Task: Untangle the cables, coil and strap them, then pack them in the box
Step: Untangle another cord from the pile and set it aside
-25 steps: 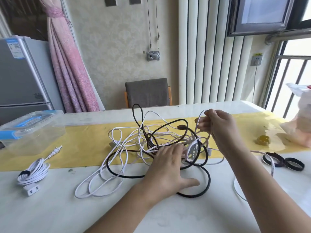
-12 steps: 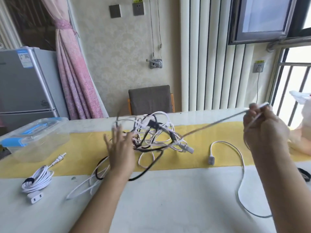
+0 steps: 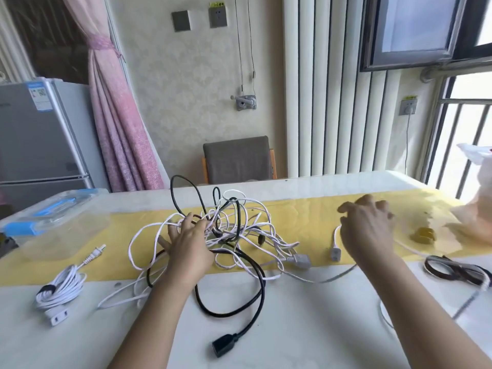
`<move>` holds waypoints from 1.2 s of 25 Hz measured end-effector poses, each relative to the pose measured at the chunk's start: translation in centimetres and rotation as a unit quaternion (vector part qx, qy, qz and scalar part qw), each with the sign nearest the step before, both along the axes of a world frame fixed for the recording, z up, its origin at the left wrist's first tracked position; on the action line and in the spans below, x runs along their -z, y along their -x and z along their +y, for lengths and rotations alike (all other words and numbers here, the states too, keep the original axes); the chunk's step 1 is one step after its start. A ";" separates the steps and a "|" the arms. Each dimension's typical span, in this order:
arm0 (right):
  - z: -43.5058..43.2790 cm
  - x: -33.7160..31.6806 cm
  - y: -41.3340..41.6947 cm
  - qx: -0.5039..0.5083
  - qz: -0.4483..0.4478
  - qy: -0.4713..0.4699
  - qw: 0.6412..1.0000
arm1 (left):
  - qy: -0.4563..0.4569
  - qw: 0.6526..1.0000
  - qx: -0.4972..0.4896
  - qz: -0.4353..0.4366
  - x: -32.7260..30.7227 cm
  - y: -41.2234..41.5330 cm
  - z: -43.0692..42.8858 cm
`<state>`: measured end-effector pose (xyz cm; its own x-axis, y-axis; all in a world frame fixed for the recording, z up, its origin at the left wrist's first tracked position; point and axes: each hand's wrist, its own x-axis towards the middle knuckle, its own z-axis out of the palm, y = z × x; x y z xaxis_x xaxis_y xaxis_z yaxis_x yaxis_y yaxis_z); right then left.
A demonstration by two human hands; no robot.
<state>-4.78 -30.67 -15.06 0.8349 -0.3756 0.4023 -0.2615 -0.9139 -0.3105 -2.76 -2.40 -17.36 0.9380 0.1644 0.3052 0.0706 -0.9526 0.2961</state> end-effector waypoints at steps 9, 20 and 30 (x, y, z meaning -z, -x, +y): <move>7.5 1.4 2.2 -0.227 0.217 0.022 0.949 | 0.143 0.969 0.003 -0.204 -2.7 2.5 -1.3; 5.7 0.2 1.5 -0.249 0.146 -0.028 0.957 | -0.063 0.933 0.344 -0.086 2.2 -0.3 -6.0; 4.4 -1.7 1.6 -0.286 -0.128 -0.134 0.940 | 0.297 0.925 0.191 -0.141 -1.8 0.1 -2.7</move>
